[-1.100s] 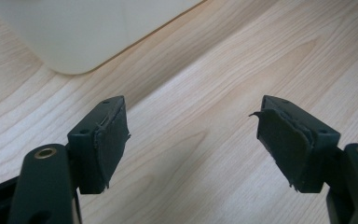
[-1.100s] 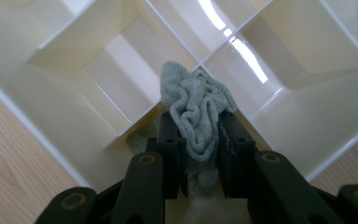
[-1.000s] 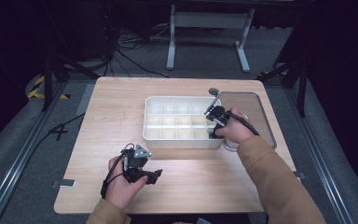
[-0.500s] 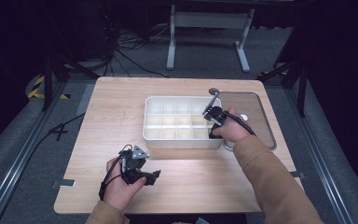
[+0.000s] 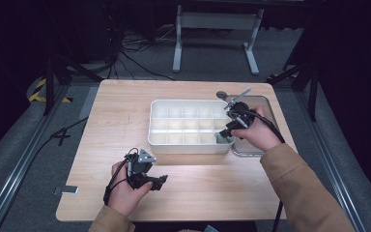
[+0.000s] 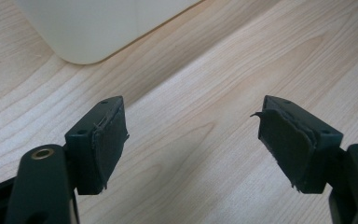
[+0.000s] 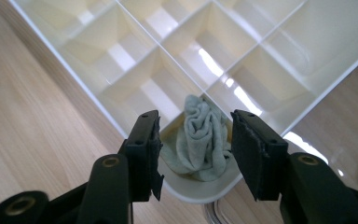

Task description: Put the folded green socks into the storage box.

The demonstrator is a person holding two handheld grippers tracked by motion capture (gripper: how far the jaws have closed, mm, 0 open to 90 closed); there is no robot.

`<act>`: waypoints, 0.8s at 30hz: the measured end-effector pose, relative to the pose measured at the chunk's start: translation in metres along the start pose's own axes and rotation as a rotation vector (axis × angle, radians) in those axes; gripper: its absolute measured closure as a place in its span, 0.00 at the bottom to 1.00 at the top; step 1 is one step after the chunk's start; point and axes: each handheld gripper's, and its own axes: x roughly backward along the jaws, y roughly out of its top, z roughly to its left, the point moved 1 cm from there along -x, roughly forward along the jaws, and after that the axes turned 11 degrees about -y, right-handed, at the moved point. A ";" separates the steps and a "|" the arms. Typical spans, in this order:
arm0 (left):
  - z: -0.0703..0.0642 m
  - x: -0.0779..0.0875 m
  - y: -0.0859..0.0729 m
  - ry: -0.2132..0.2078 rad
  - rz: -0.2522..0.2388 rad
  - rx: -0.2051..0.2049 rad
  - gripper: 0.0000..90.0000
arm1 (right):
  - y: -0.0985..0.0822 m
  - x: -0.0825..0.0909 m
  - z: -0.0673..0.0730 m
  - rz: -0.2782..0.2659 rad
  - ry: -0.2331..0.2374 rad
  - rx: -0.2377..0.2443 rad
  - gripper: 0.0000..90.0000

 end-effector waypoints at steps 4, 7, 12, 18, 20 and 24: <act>0.003 0.004 0.000 -0.014 0.013 -0.031 0.27 | -0.009 0.022 0.005 -0.114 0.008 0.025 0.59; 0.004 0.010 0.002 -0.009 0.000 -0.029 0.27 | -0.019 0.034 0.009 -0.176 0.027 0.055 0.58; 0.008 0.019 0.006 -0.010 -0.032 -0.038 0.27 | -0.034 0.044 0.016 -0.227 0.042 0.088 0.58; 0.009 0.022 0.008 -0.031 -0.002 -0.045 0.28 | -0.058 0.057 0.027 -0.275 0.117 0.091 0.55; 0.007 0.022 0.009 -0.032 -0.027 -0.047 0.28 | -0.069 0.058 0.032 -0.241 0.133 0.082 0.54; 0.006 0.024 0.010 -0.037 -0.026 -0.046 0.28 | -0.090 0.057 0.046 -0.196 0.137 0.108 0.54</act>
